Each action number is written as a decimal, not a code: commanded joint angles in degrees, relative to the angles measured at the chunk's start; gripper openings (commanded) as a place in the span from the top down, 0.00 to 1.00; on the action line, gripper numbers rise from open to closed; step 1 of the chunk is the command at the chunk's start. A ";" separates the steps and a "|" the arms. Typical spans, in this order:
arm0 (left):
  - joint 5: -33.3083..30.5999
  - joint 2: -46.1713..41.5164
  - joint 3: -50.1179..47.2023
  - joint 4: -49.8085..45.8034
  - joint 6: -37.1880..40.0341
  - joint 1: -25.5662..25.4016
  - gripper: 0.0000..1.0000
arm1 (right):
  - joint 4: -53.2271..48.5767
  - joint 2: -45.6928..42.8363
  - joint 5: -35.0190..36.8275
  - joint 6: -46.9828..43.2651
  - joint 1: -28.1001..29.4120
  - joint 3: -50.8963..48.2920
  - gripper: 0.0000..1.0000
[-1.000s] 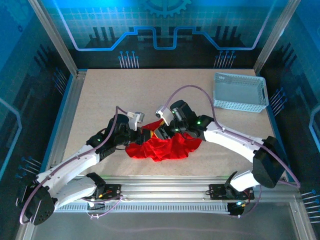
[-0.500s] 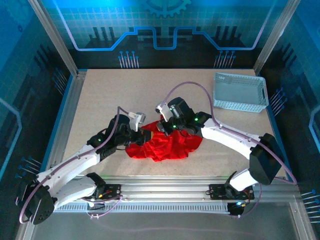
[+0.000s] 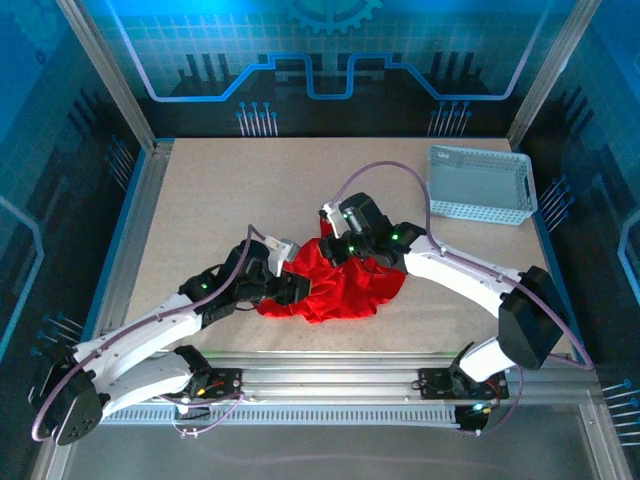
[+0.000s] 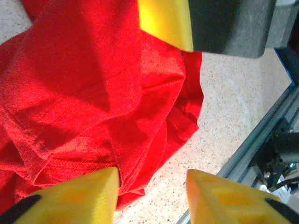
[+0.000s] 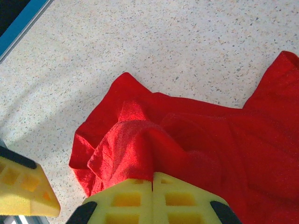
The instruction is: Fold the inside-out t-shirt
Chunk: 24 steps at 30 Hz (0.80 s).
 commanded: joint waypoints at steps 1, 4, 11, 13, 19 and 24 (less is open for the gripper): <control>-3.12 -2.22 2.31 -0.60 -0.79 -0.33 0.54 | 1.61 -1.54 -0.76 1.40 0.72 -0.73 1.00; -2.06 -0.33 3.27 0.65 -2.17 -0.42 0.55 | 1.61 -2.29 -1.53 2.33 0.81 -0.40 1.00; -3.08 4.34 3.42 3.31 -4.19 -0.97 0.58 | 0.33 0.04 0.38 4.68 0.35 1.26 1.00; -6.17 5.21 4.43 2.22 -4.82 -0.95 0.55 | 0.62 0.72 0.17 4.93 0.18 1.56 1.00; -10.06 10.04 7.87 -0.22 -6.69 -0.86 0.52 | 0.53 1.65 0.96 5.43 -0.01 2.28 1.00; -7.98 14.08 10.33 -0.99 -8.85 -0.61 0.55 | 0.58 1.72 1.12 5.51 -0.03 2.24 1.00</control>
